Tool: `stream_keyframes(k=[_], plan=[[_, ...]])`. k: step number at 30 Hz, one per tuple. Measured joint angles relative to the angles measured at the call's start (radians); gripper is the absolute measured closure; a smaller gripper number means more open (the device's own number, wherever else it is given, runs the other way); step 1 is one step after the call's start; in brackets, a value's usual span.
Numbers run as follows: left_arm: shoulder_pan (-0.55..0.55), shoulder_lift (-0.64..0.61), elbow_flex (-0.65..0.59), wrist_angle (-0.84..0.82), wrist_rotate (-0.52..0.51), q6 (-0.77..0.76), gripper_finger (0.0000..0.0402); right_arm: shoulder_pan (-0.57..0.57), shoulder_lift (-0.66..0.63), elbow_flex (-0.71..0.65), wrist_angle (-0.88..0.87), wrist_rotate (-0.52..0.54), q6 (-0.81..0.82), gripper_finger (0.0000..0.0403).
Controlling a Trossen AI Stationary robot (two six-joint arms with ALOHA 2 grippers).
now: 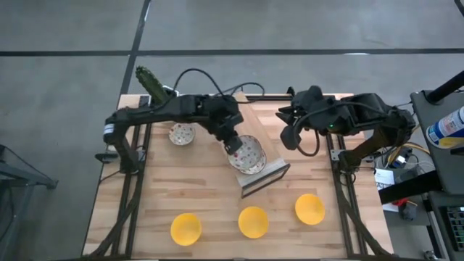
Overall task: Pick & Place Mini bowls
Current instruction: Stack the bottom white patterned bowl on the other white patterned bowl on the shelf
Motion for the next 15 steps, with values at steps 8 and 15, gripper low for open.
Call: stream_keyframes(k=[8, 15], plan=[[-0.002, 0.07, 0.018, -0.016, -0.017, 0.024, 0.0394, 0.003, 0.002, -0.001, -0.023, -0.002, 0.018, 0.0335], [-0.002, 0.071, 0.016, -0.015, -0.033, 0.046, 0.0396, 0.004, 0.002, -0.002, -0.023, -0.002, 0.018, 0.0335]])
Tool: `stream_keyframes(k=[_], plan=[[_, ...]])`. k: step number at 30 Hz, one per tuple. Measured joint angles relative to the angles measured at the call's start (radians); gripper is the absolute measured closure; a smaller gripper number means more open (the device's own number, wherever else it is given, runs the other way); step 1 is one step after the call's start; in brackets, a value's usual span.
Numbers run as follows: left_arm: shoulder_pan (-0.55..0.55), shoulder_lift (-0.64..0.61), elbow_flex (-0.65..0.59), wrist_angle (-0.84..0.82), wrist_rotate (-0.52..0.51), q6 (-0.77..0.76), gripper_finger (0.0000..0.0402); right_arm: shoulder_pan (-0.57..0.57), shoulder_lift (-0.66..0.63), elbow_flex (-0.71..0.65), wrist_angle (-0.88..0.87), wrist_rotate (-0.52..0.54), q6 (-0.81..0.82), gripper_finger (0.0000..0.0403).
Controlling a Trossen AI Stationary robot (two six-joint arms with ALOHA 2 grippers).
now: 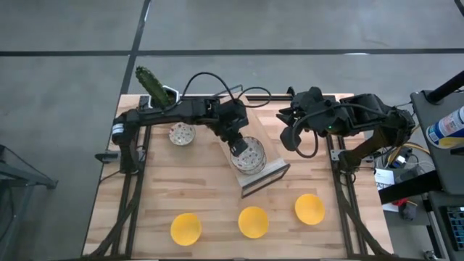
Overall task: Pick & Place Mini bowls
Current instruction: Stack the bottom white patterned bowl on the other white patterned bowl on the shelf
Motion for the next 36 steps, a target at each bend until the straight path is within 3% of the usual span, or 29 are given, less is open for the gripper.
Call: stream_keyframes(k=[20, 36], plan=[[-0.006, 0.0, -0.006, 0.04, -0.004, 0.154, 0.0394, 0.0, 0.0, 0.0, 0.0, 0.002, 0.0, 0.0335], [-0.012, 0.016, -0.034, 0.027, -0.004, 0.026, 0.0394, 0.0, 0.0, 0.0, 0.002, 0.002, 0.0, 0.0335]])
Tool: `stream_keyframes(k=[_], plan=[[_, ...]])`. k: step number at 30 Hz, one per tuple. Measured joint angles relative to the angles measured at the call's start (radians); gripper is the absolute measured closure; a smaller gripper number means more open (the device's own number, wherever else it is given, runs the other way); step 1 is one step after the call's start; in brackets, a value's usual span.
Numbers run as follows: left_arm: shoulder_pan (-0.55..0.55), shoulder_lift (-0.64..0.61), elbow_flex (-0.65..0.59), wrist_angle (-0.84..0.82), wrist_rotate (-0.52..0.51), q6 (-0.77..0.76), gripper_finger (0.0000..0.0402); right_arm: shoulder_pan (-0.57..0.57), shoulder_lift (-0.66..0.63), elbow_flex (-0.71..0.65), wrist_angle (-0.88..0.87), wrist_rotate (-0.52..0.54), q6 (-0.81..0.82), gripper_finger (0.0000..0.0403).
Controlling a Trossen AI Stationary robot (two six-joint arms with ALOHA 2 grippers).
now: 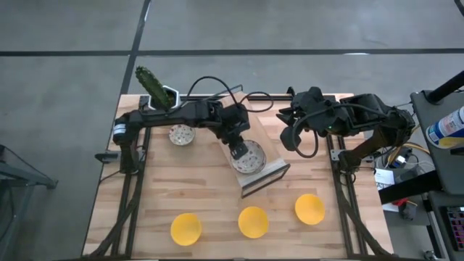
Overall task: Pick & Place Mini bowls
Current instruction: Stack the bottom white patterned bowl on the other white patterned bowl on the shelf
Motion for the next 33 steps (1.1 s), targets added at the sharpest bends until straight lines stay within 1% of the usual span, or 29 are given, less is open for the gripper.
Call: stream_keyframes(k=[3, 9, 15, 25, 28, 33], plan=[[-0.001, 0.001, -0.006, -0.017, 0.0, -0.021, 0.0394, 0.0, 0.0, 0.0, 0.0, 0.0, 0.0, 0.0335], [0.0, 0.001, -0.001, 0.0, 0.001, -0.059, 0.0394, 0.0, 0.0, 0.0, 0.0, 0.0, 0.0, 0.0335], [-0.001, 0.007, -0.005, 0.015, 0.052, -0.07, 0.0394, 0.0, 0.0, 0.0, 0.0, 0.0, 0.0, 0.0335], [0.0, 0.018, -0.004, 0.014, 0.034, -0.068, 0.0393, 0.0, 0.0, 0.0, 0.002, 0.0, 0.001, 0.0335], [0.0, 0.018, -0.004, 0.017, 0.035, -0.059, 0.0382, 0.0, 0.0, -0.002, 0.003, 0.0, 0.003, 0.0335], [0.0, 0.018, -0.004, 0.02, 0.034, -0.064, 0.0346, 0.0, 0.0, -0.004, 0.003, 0.0, 0.003, 0.0335]])
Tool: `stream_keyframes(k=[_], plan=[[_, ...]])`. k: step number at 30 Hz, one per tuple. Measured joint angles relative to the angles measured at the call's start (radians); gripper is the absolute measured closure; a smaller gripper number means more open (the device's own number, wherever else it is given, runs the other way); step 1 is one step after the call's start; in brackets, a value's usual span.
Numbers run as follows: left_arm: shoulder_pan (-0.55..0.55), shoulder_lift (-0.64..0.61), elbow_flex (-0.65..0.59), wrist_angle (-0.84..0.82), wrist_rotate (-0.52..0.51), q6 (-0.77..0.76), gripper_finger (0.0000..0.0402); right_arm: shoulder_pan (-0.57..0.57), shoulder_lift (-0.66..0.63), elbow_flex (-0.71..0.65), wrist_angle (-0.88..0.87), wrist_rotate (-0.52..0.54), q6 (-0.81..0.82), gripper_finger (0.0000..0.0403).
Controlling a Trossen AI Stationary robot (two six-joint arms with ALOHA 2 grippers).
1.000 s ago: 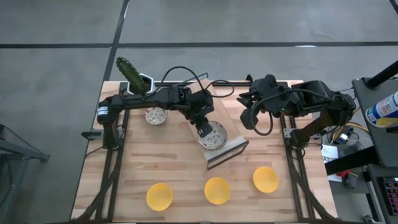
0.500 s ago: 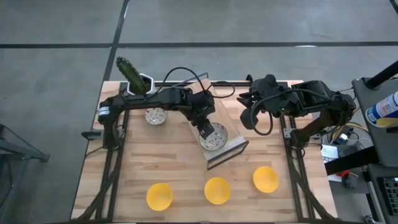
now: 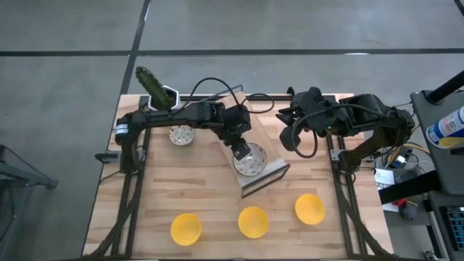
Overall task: Pick & Place Mini bowls
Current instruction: Stack the bottom white patterned bowl on the other white patterned bowl on the shelf, then stack the patterned bowl on the other white patterned bowl on the shelf
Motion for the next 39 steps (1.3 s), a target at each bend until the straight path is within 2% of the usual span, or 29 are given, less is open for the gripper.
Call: stream_keyframes(k=[4, 11, 23, 29, 39], plan=[[-0.001, 0.0, 0.015, -0.005, 0.0, -0.001, 0.0332, 0.0, 0.0, -0.002, 0.0, 0.004, 0.0, 0.0335], [0.003, -0.017, 0.075, -0.015, 0.003, 0.007, 0.033, 0.0, 0.0, -0.002, 0.0, 0.008, 0.0, 0.0335], [0.003, -0.016, 0.07, -0.026, 0.016, 0.033, 0.033, 0.0, 0.0, -0.002, 0.0, 0.026, -0.002, 0.0335], [0.038, -0.041, 0.069, -0.153, 0.016, 0.048, 0.033, 0.0, 0.0, -0.002, 0.0, 0.026, -0.003, 0.0335], [0.048, -0.156, 0.062, -0.32, -0.14, 0.023, 0.033, -0.004, 0.0, -0.002, 0.002, 0.052, -0.023, 0.0335]])
